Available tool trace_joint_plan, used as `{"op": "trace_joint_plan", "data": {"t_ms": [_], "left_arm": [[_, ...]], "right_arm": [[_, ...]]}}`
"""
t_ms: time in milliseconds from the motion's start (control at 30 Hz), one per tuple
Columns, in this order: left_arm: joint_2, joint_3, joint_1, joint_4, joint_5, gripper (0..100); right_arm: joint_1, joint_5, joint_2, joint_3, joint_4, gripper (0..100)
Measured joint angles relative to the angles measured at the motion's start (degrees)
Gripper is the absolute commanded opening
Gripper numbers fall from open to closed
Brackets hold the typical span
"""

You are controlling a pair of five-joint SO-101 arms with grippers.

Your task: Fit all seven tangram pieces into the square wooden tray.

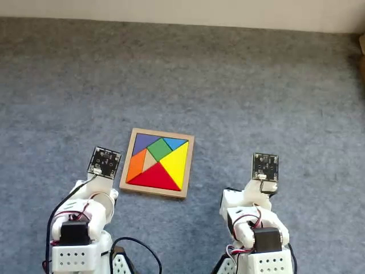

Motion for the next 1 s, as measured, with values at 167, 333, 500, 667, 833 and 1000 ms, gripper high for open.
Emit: {"op": "trace_joint_plan", "data": {"t_ms": [167, 333, 500, 667, 833, 1000], "left_arm": [[0.0, 0.0, 0.0, 2.0, 0.0, 1], [0.0, 0.0, 0.0, 2.0, 0.0, 1], [0.0, 0.0, 0.0, 2.0, 0.0, 1], [0.0, 0.0, 0.0, 2.0, 0.0, 1], [0.0, 0.0, 0.0, 2.0, 0.0, 1], [0.0, 0.0, 0.0, 2.0, 0.0, 1]], "right_arm": [[0.0, 0.0, 0.0, 0.0, 0.0, 0.4], [0.0, 0.0, 0.0, 0.0, 0.0, 0.4], [0.0, 0.0, 0.0, 0.0, 0.0, 0.4], [0.0, 0.0, 0.0, 0.0, 0.0, 0.4], [0.0, 0.0, 0.0, 0.0, 0.0, 0.4], [0.0, 0.0, 0.0, 0.0, 0.0, 0.4]]}}
